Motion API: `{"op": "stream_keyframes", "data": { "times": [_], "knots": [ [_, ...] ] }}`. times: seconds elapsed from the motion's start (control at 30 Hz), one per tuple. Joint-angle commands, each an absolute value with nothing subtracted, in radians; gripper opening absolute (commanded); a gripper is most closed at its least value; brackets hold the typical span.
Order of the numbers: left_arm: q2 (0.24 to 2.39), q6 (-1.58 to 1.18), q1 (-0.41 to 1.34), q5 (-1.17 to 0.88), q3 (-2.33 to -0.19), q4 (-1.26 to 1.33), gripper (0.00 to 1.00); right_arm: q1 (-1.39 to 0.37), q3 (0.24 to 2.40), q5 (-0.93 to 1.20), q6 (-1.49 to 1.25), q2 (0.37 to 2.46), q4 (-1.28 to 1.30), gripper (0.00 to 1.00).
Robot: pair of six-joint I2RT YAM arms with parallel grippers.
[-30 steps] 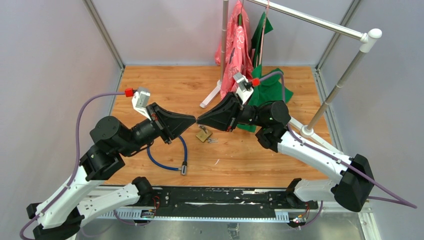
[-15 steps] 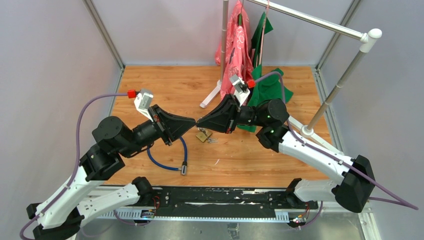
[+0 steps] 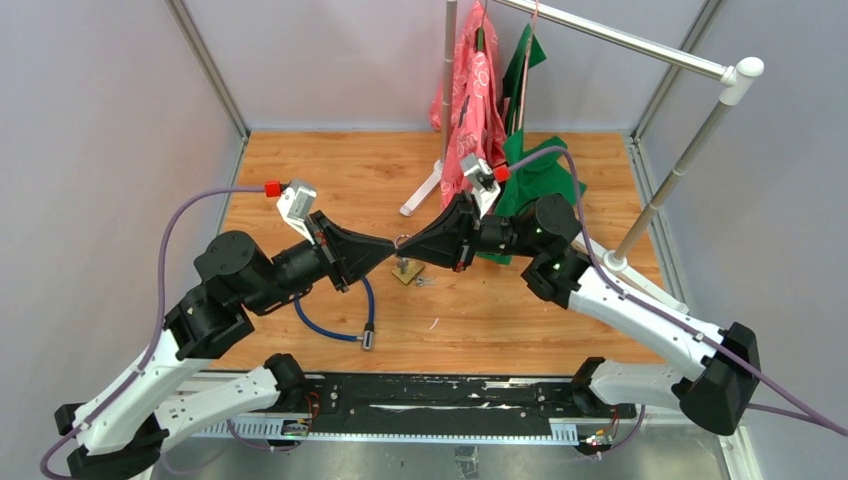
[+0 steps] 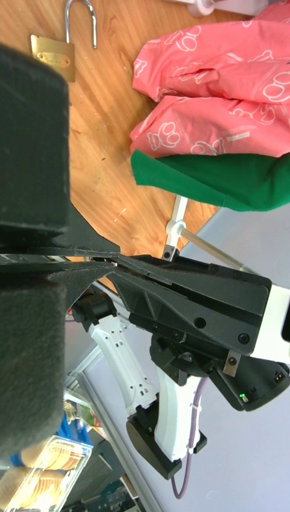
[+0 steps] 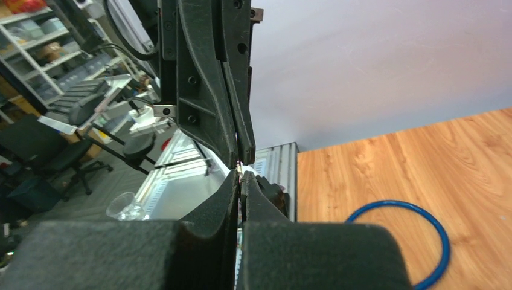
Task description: Unlock with the key
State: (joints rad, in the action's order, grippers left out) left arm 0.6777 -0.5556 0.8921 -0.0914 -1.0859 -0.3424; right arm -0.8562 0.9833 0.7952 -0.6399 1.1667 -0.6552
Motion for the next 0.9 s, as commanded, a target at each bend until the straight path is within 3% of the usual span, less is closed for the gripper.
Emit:
{"op": "stream_keyframes", "data": {
  "times": [0.0,0.5,0.73,0.87],
  "knots": [
    [0.674,-0.515,0.885,-0.002,-1.094,-0.329,0.0,-0.867,0.991,0.75,-0.527,1.1,-0.482,0.0],
    [0.689,-0.484,0.886,0.045,-1.1,-0.398,0.46,-0.867,0.921,0.665,-0.494,1.037,-0.427,0.0],
    [0.693,-0.462,0.885,0.114,-1.125,-0.496,0.57,-0.867,0.889,0.61,-0.49,1.013,-0.372,0.0],
    [0.716,-0.453,0.885,0.234,-1.146,-0.664,0.59,-0.867,0.855,0.54,-0.469,0.972,-0.292,0.0]
  ]
}}
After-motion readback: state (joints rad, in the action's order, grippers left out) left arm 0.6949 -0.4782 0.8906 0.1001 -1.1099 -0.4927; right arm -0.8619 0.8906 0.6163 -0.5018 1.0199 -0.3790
